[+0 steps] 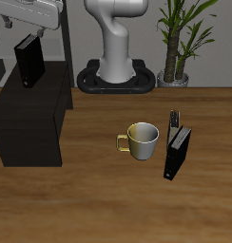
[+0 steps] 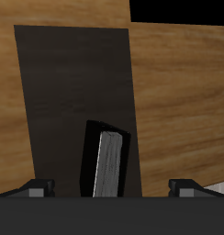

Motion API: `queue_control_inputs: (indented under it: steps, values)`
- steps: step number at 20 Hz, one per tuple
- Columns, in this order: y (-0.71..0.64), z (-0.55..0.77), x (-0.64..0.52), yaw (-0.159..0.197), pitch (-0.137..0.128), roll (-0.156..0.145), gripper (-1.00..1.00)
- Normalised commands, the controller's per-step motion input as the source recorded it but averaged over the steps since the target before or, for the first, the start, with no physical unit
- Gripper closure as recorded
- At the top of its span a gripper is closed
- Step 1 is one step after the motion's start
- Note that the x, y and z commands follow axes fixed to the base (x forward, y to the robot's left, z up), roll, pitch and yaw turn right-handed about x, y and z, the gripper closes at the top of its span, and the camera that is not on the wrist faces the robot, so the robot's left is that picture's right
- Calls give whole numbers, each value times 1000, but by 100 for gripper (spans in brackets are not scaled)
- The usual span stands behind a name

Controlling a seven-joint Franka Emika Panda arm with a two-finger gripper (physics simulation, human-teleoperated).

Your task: Place the right black book upright on top of the shelf and place the left black book upright on top of the shelf

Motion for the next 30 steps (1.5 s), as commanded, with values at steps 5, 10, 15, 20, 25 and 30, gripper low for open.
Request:
queue_control_inputs:
  steps: [5,10,15,20,25,30]
  values:
    - [196,306,-171,-23,-56,-13,-100]
    - [407,67,95,-16,-17,10,-100]
    - [636,-167,269,14,11,74,-100]
    - [640,-197,354,0,0,53,-100]
    - [595,-145,315,33,11,32,-100]
    - [412,-78,302,6,-5,19,-100]
